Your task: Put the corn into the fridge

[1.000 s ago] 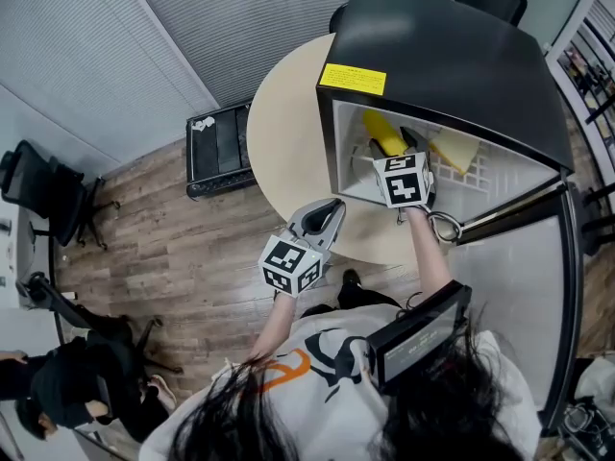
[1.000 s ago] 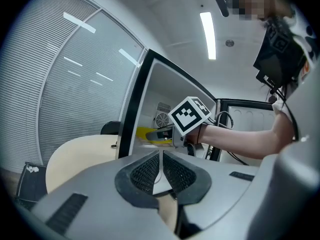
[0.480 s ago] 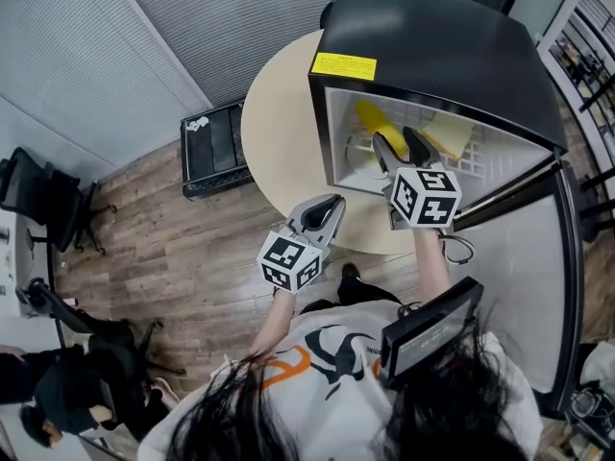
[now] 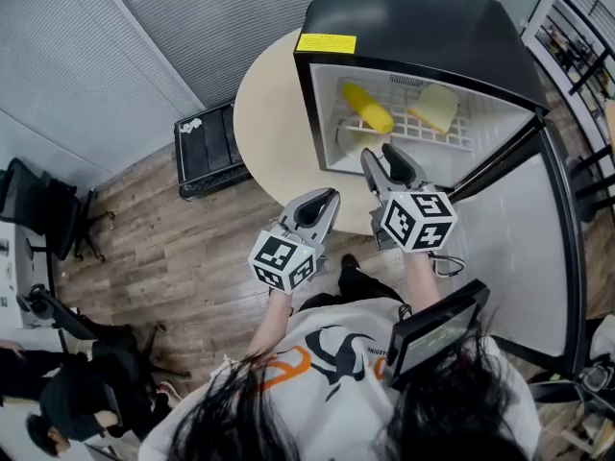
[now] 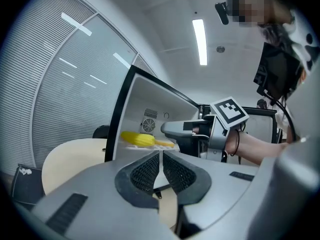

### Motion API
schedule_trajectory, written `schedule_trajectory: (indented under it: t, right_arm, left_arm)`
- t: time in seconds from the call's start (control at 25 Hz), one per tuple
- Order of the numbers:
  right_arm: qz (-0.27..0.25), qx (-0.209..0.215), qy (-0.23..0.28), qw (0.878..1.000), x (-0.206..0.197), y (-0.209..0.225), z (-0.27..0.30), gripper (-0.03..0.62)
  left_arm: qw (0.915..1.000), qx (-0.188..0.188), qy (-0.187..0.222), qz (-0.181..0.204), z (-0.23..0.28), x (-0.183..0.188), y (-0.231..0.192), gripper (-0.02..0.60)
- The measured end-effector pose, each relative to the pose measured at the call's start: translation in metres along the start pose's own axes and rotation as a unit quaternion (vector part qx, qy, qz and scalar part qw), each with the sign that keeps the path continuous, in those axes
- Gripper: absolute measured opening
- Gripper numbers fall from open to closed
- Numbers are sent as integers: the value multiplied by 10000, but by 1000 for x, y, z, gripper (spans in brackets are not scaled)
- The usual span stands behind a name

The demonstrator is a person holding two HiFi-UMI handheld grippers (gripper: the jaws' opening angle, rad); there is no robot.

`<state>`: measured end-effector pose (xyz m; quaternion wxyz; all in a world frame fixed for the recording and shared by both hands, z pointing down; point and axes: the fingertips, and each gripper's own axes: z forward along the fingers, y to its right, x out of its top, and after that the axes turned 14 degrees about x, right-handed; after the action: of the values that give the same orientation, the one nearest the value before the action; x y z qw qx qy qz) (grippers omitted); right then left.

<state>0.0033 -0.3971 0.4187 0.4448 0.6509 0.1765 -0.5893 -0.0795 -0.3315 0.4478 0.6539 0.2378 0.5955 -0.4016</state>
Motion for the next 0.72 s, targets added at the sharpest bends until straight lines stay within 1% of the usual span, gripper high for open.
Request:
schedule_trajectory:
  t: [0.24,0.44,0.56,0.72]
  right_arm:
    - [163,27,-88,9998,-32,-35,-32,139]
    - [290,53,-181,9994,-61,-66,-61,120]
    - [320,13,-254,9992,-75,-78,-77,106]
    - [359,-92,-288,9989,-83,-85,-98,81]
  left_arm:
    - [10000,-90,24,2,-37,-8,21,15]
    - [9998,-214,-56,19,-71,-23,43,15]
    - [9996,-249,-97,11,-87,-31,52,15]
    - [9995,-298,-99,-68,-100,-37,62,15]
